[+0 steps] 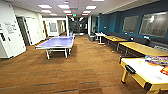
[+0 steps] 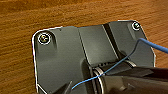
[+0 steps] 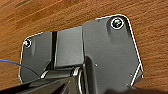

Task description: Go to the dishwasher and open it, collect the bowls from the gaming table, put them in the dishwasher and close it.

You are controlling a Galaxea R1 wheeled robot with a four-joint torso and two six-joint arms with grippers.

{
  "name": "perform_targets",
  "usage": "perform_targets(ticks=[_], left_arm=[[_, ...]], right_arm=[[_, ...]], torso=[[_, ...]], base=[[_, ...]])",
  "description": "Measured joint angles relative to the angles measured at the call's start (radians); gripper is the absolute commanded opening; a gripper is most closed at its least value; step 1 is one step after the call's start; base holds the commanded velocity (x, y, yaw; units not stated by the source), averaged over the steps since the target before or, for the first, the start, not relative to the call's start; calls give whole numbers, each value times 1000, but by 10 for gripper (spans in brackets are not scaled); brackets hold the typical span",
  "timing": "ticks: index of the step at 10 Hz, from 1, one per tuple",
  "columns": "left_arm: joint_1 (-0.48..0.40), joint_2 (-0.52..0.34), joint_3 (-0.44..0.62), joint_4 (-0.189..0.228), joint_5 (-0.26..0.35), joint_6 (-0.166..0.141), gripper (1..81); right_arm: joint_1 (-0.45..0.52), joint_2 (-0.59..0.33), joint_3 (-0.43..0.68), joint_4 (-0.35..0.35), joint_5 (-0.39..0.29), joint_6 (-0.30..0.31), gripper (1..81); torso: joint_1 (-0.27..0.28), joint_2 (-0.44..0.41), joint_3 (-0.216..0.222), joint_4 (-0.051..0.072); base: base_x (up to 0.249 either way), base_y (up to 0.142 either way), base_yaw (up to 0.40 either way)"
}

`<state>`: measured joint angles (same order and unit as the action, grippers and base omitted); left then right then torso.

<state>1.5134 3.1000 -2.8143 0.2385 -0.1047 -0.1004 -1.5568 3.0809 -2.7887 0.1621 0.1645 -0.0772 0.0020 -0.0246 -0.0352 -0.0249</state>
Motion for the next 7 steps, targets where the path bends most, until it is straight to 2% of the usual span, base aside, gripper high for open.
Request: perform_targets(ticks=[3,7], left_arm=[[-5,0,0,0,-2,0,811],[-3,0,0,0,-2,0,811]], right_arm=[[9,3,0,0,4,0,811],[9,2,1,1,4,0,811]], torso=[[2,1,0,0],[2,1,-1,0]], base=[[146,0,0],[18,0,0]])
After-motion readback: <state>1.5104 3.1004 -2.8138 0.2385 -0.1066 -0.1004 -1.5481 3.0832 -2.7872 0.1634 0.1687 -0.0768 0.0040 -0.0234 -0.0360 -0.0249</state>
